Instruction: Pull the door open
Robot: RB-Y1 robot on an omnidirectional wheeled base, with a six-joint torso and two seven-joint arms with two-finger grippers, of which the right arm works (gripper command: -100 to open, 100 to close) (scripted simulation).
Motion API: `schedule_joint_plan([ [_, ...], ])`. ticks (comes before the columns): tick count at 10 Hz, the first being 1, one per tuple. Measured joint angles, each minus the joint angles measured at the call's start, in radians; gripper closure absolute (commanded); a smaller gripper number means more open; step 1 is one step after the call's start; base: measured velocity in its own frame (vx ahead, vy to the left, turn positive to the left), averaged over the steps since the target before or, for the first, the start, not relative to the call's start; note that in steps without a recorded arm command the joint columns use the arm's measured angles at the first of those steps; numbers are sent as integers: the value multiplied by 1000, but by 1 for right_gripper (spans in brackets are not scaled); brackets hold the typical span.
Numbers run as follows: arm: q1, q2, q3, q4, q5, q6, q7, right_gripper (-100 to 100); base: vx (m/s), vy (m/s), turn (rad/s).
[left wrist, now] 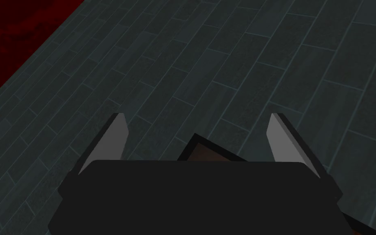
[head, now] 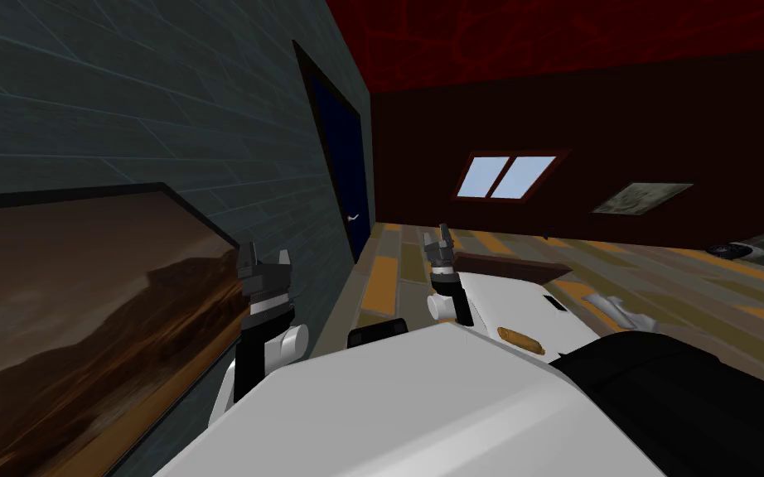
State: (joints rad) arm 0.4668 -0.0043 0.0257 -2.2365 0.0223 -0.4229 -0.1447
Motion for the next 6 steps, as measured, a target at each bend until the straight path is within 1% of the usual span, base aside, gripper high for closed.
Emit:
schedule_joint_plan([
  [1,-5,-6,-1,16,-2,-5,-1,-100,134,-37,178],
  [3,-23,-18,-1,57,-3,-14,-3,-100,142,-47,120],
  [5,-40,-26,2,99,-3,-25,-1,-100,145,-52,164],
  [6,-47,-33,1,121,-5,-32,-3,-100,132,-60,113],
])
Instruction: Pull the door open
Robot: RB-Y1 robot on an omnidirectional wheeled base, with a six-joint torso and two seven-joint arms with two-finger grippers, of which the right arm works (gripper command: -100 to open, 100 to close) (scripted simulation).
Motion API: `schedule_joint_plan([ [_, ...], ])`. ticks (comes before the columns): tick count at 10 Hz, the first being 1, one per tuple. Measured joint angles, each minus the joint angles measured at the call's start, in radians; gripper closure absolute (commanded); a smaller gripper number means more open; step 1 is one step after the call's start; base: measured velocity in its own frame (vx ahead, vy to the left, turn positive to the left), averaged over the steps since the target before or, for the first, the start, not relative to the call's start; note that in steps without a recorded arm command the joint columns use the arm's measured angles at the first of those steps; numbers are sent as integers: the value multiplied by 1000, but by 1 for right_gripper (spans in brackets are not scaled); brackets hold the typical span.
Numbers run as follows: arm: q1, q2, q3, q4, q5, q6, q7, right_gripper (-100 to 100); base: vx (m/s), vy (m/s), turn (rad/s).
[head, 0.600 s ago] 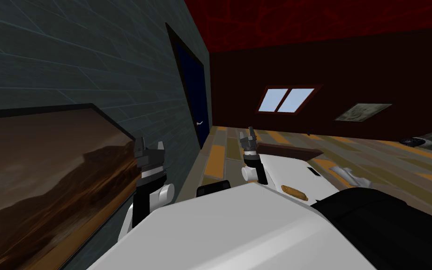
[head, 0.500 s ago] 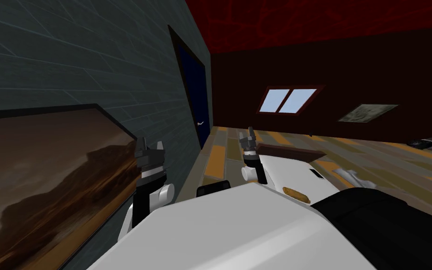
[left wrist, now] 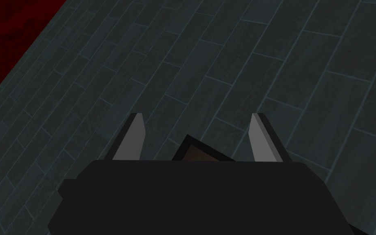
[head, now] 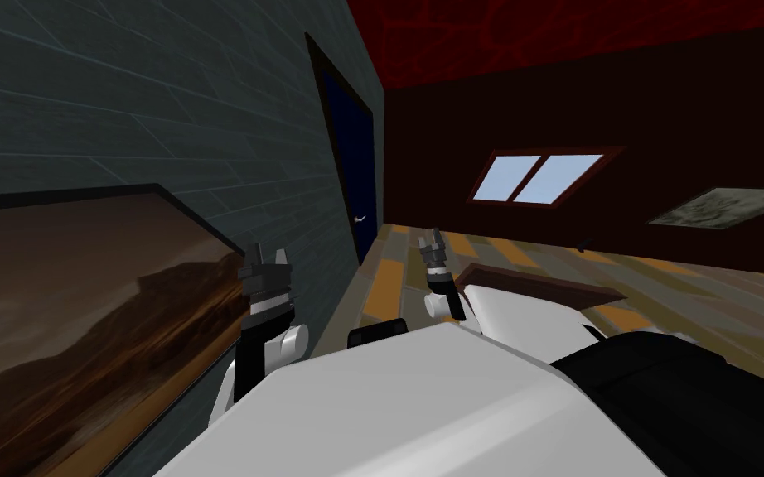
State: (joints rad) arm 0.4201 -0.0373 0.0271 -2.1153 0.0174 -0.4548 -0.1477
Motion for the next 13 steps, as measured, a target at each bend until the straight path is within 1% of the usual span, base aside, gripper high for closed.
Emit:
schedule_joint_plan([
  [1,-10,-4,-1,23,-1,-7,-1,-100,115,-47,153],
  [2,-12,-9,1,37,-2,-12,-2,-100,96,-45,121],
  [3,-21,-16,-2,59,-4,-18,-4,-100,120,-46,177],
  [6,-50,-27,-1,125,-6,-33,-5,-100,110,-70,155],
  [8,-68,-36,-1,175,-8,-47,-7,-100,107,-63,122],
  [9,-77,-36,1,197,-8,-54,-6,-100,130,-64,183],
  [10,-88,-41,1,228,-10,-63,-6,-100,131,-69,170],
  [13,-121,-55,1,304,-13,-78,-10,-100,121,-96,181],
])
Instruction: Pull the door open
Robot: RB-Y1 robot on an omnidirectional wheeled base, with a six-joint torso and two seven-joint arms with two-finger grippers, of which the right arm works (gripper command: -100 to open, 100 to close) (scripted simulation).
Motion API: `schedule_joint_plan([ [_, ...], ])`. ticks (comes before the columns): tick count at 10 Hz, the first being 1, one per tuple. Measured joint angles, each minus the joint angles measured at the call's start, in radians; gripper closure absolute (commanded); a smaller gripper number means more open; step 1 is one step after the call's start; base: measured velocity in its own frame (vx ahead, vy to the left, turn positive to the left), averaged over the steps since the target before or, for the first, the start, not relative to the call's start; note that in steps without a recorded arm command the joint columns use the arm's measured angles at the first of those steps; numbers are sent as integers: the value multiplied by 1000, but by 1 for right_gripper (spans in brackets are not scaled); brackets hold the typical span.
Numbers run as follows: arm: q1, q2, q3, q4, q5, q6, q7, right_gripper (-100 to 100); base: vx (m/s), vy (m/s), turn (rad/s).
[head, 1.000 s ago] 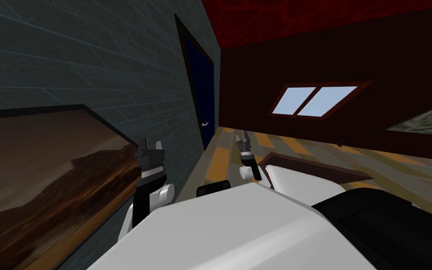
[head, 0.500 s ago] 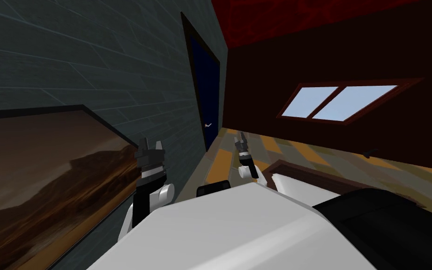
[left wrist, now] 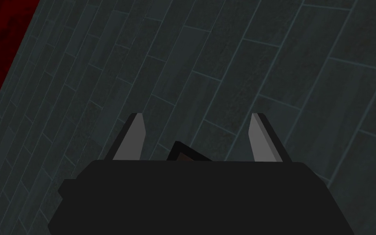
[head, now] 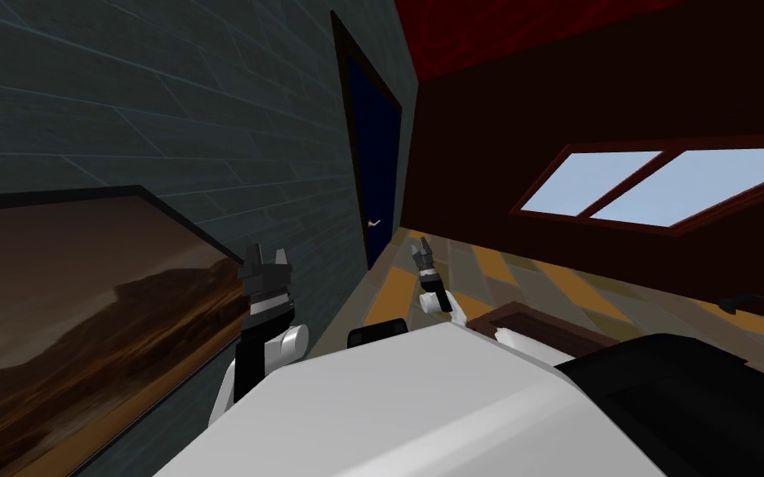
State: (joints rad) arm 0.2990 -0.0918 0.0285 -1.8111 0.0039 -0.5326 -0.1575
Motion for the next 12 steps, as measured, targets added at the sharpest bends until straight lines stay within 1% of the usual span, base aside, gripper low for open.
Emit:
schedule_joint_plan([
  [1,-9,-3,0,27,-1,-10,-1,-100,80,-70,118],
  [5,-38,-11,3,109,-3,-33,-1,-100,71,-65,147],
  [10,-82,-29,1,220,-10,-63,-8,-100,76,-78,151],
  [12,-96,-31,3,262,-11,-76,-7,-100,65,-76,130],
])
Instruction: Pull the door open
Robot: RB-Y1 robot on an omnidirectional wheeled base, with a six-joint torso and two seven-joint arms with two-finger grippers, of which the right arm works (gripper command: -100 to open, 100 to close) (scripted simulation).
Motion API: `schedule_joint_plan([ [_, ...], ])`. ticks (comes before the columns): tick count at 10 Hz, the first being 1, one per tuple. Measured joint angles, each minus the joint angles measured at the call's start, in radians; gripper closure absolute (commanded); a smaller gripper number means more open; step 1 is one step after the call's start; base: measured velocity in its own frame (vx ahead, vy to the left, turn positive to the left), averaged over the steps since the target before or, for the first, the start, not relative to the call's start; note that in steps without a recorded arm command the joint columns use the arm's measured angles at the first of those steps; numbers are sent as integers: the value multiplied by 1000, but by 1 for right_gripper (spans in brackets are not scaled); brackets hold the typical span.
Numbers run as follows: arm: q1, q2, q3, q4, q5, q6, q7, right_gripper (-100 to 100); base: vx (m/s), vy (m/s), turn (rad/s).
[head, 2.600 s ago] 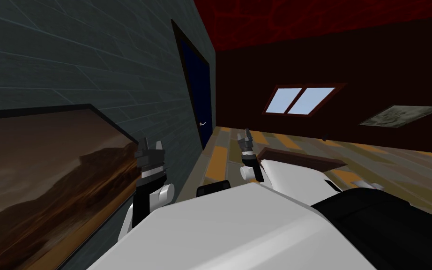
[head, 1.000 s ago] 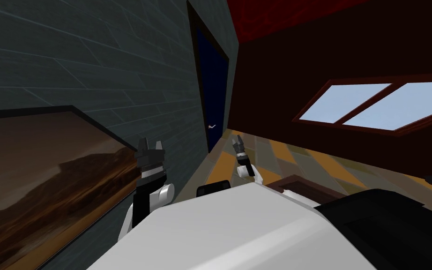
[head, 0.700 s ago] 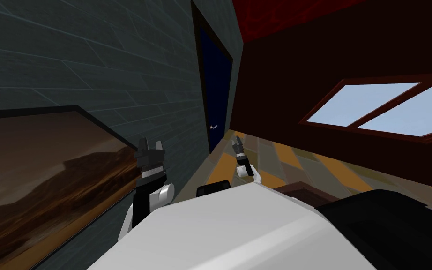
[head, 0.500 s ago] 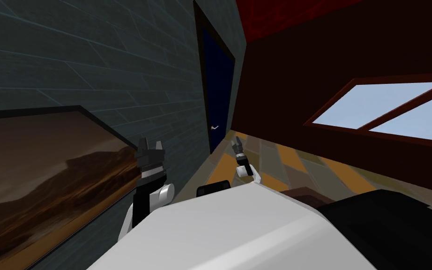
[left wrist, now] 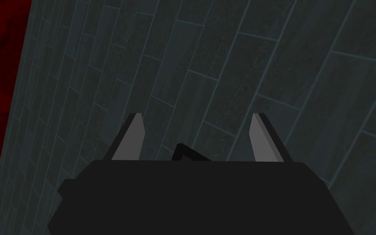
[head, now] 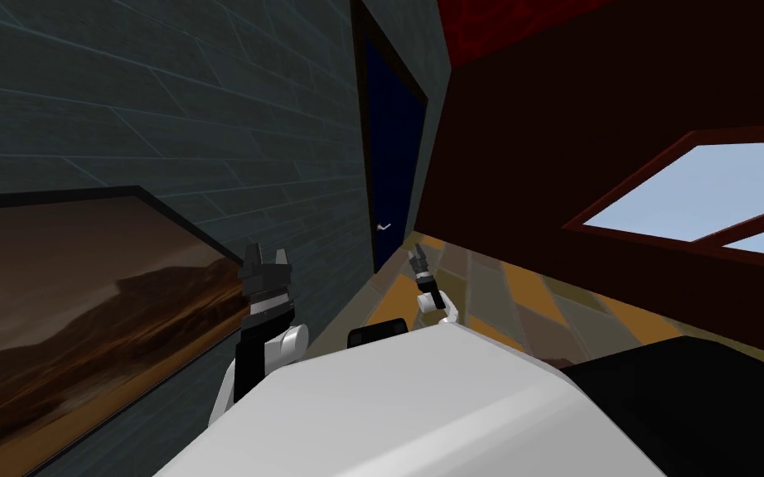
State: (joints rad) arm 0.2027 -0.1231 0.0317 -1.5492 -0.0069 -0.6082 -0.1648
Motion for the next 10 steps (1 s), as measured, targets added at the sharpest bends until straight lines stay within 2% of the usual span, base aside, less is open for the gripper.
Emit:
schedule_joint_plan([
  [10,-90,-25,1,227,-11,-58,-9,-100,65,-91,150],
])
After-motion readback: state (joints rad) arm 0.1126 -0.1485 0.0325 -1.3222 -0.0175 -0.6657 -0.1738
